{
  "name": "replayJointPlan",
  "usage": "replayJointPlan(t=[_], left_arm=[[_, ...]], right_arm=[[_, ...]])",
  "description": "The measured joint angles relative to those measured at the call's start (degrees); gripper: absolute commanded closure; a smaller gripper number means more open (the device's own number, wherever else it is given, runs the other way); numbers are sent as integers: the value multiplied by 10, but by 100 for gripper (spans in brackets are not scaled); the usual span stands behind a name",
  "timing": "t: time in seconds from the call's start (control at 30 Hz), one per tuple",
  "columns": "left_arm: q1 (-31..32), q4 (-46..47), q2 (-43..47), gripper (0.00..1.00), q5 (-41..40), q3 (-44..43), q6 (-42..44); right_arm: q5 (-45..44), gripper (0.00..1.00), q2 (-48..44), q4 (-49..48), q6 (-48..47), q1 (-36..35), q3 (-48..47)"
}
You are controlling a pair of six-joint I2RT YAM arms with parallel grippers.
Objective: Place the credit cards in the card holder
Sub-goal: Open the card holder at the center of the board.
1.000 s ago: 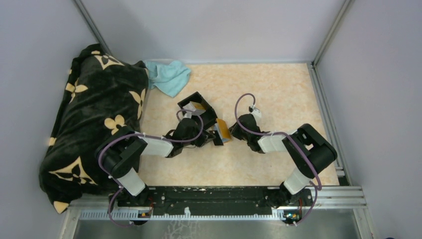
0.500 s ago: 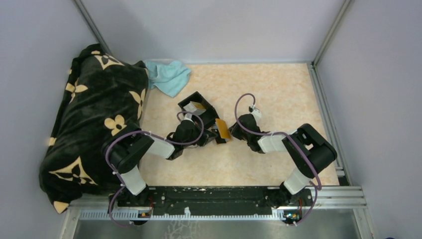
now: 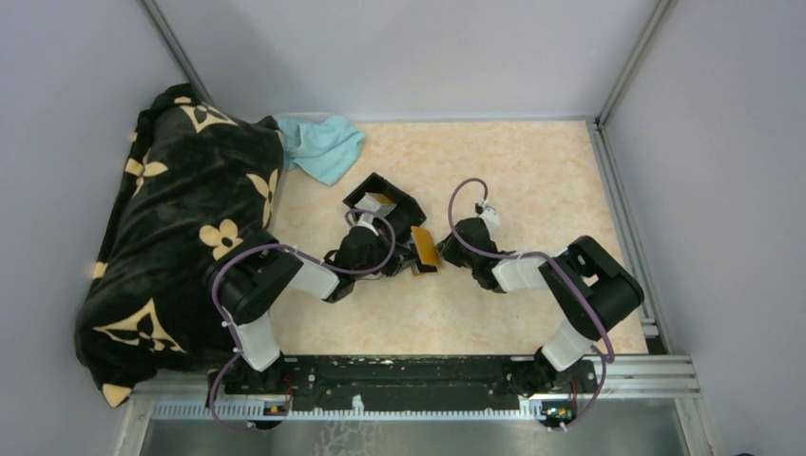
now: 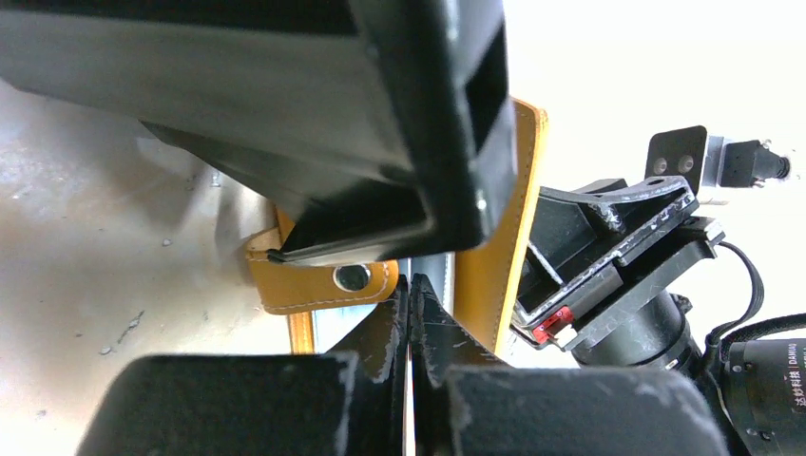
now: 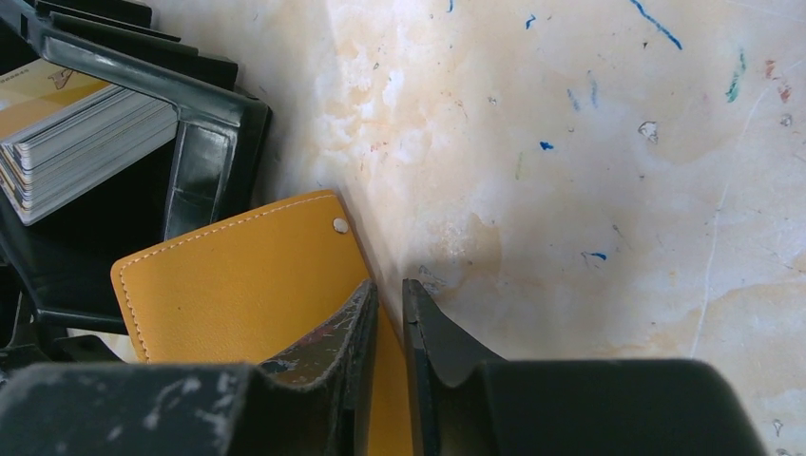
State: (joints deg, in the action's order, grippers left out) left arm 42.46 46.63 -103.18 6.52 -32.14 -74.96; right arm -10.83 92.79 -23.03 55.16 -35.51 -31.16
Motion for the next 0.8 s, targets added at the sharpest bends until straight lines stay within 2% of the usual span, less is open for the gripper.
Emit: replayJointPlan(t=[0.23,0.37,0.8], left_arm=[[6,-5,5,100,-3,-4,20],[13,-17,13,100,-7,-18,31],[32,-71,23,100,-25,-66,66]], right_arm=[[-1,63,-17,15,2,-1,-2],[-7,57,-43,50,0,-1,0],[-31,54,-105,164,-19,24,1]])
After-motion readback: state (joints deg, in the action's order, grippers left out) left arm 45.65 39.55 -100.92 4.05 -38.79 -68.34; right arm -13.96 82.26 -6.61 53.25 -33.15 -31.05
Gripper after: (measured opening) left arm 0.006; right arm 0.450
